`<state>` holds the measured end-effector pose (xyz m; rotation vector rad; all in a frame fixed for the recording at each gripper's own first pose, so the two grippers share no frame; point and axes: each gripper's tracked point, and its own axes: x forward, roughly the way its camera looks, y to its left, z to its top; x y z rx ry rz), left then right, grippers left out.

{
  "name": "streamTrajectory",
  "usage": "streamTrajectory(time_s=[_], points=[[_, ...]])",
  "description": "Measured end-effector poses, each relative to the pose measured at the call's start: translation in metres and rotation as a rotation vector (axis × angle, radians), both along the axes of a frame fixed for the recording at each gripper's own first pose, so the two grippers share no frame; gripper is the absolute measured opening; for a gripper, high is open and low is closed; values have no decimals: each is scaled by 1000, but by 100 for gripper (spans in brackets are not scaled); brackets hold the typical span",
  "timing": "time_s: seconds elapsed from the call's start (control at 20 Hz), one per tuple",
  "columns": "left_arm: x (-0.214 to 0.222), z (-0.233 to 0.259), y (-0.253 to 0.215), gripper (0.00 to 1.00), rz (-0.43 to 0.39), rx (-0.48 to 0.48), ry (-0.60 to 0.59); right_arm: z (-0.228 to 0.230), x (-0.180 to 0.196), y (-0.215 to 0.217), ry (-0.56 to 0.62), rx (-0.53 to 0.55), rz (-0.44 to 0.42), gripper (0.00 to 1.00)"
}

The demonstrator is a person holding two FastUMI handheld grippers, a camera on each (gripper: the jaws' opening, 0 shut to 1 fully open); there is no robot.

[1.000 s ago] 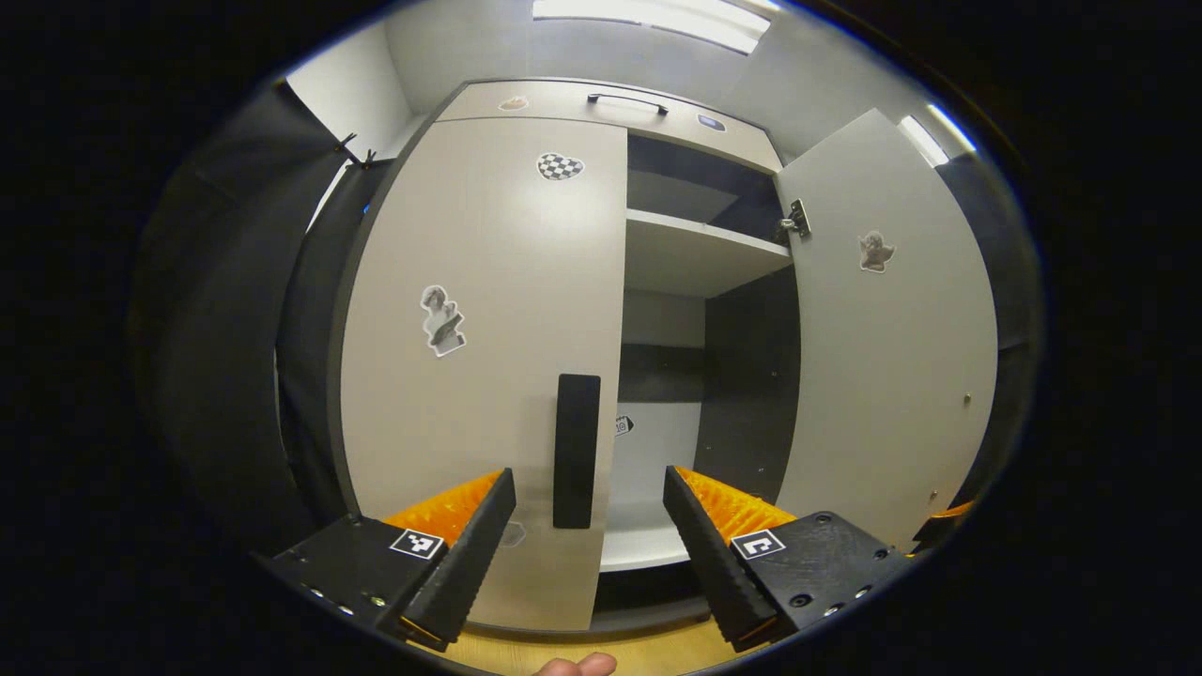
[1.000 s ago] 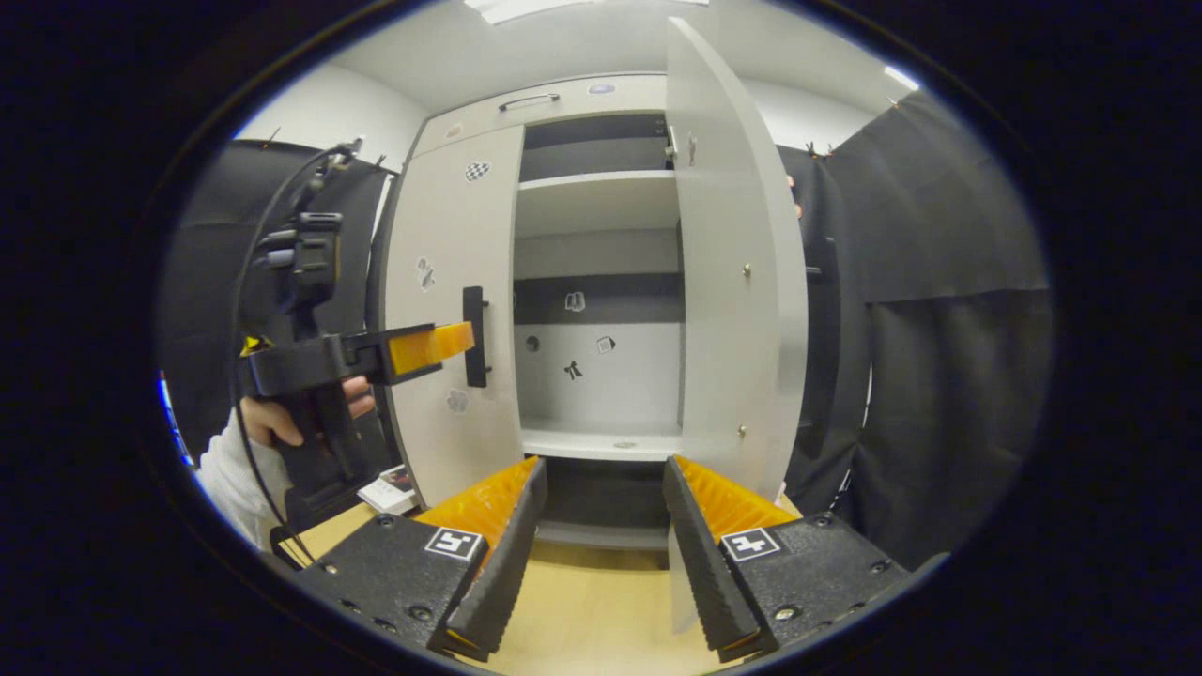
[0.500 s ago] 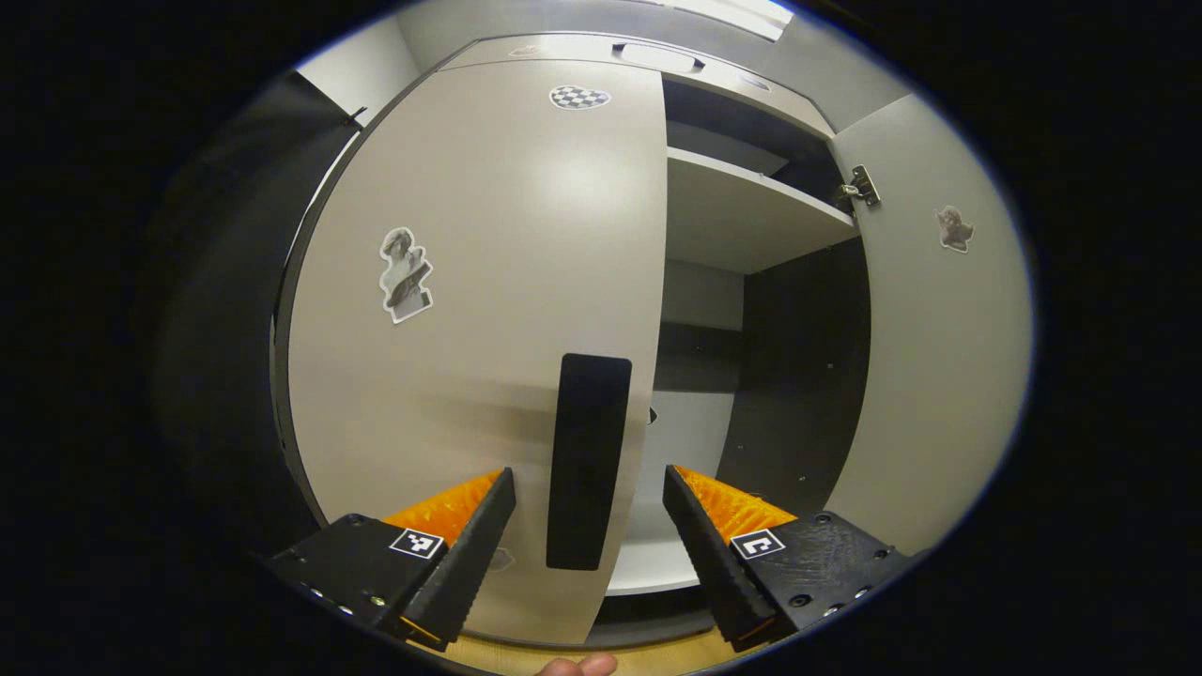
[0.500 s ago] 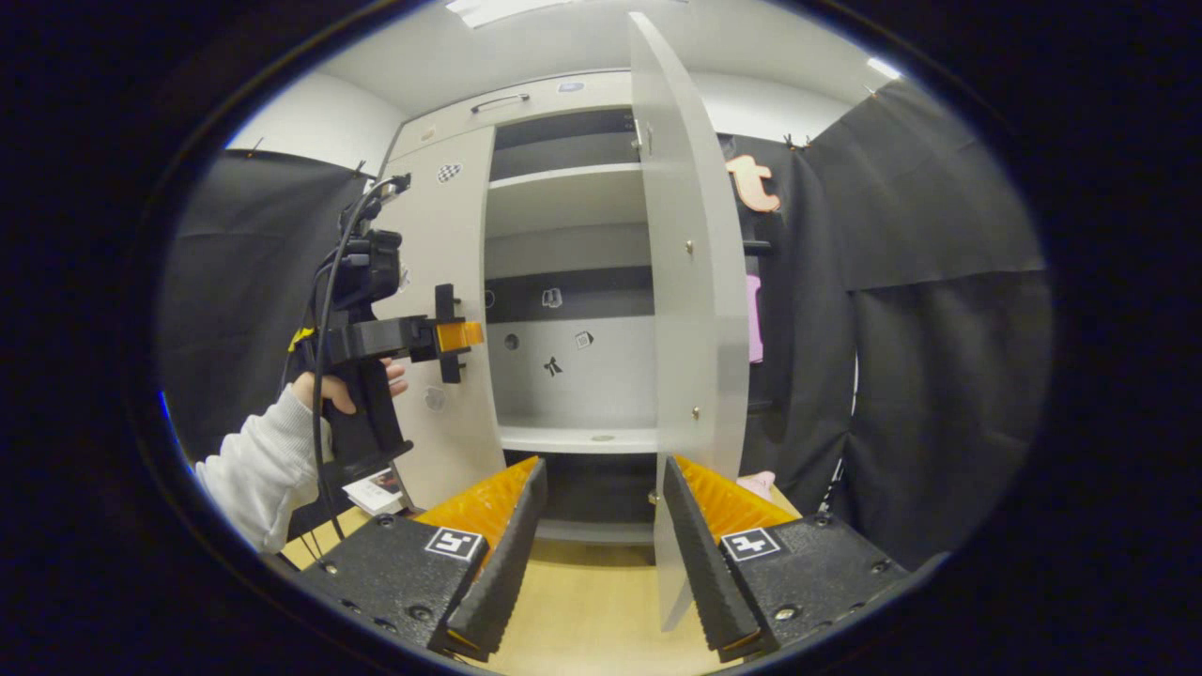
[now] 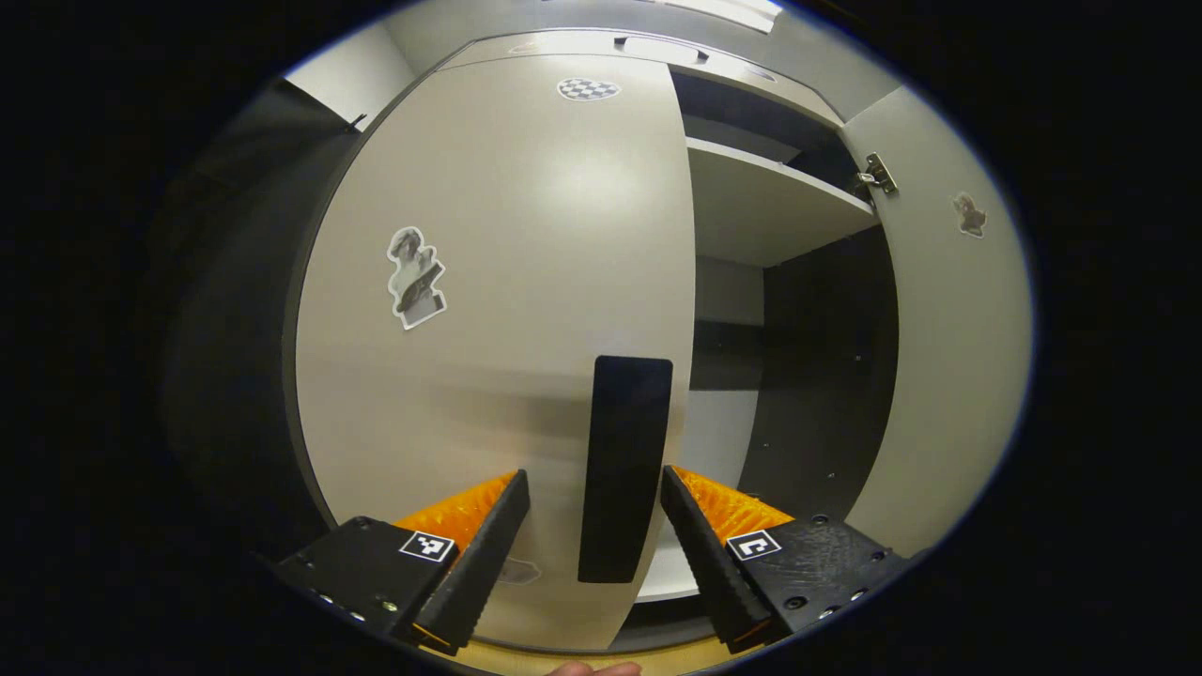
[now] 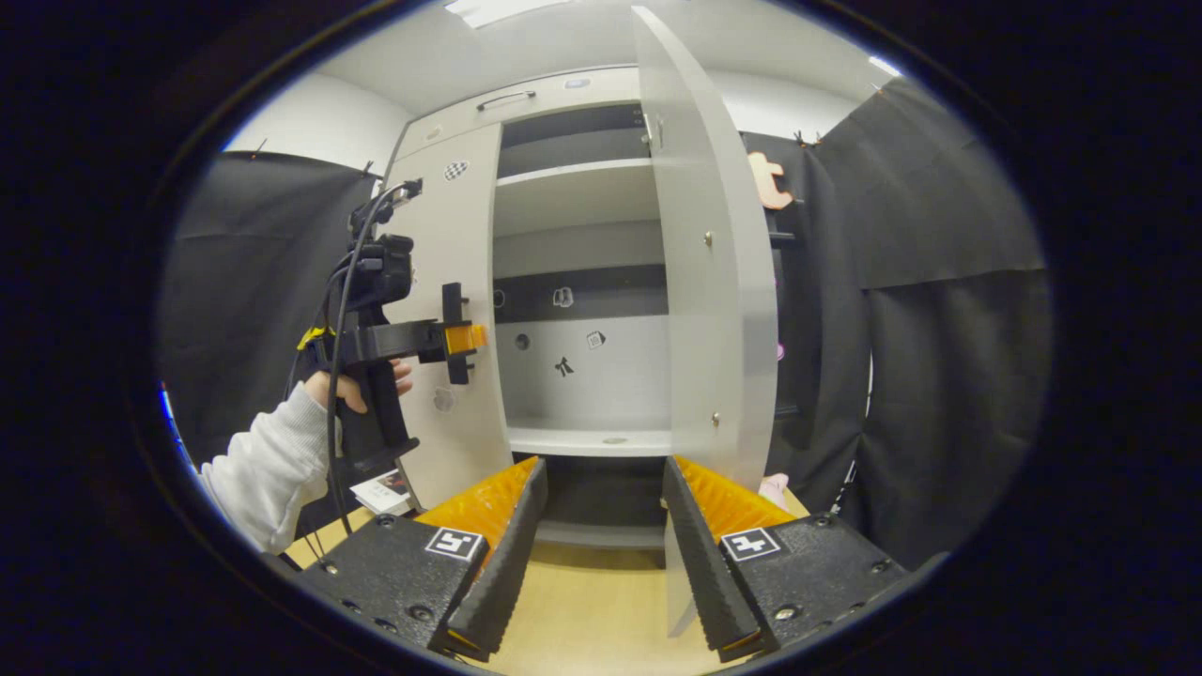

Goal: Open the right door of the double-door shoe cabinet with the right hand, and open the left door with the left hand.

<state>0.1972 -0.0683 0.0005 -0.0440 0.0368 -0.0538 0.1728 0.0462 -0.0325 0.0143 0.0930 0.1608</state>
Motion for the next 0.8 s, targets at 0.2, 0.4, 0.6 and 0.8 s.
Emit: streamTrajectory(time_s=[0.2,0.4,0.6,0.8], points=[[0,0,3,75,4,2,4,-1,1,0,-3,-1,1,78],[-2,-8,-3,51,-11,-2,44,-1,2,1,-7,-1,-1,78],[-2,-24,-14,39,-43,40,88,0,2,1,-13,11,1,78],[-1,-22,-13,9,-38,63,46,-1,3,2,-12,7,-3,78]])
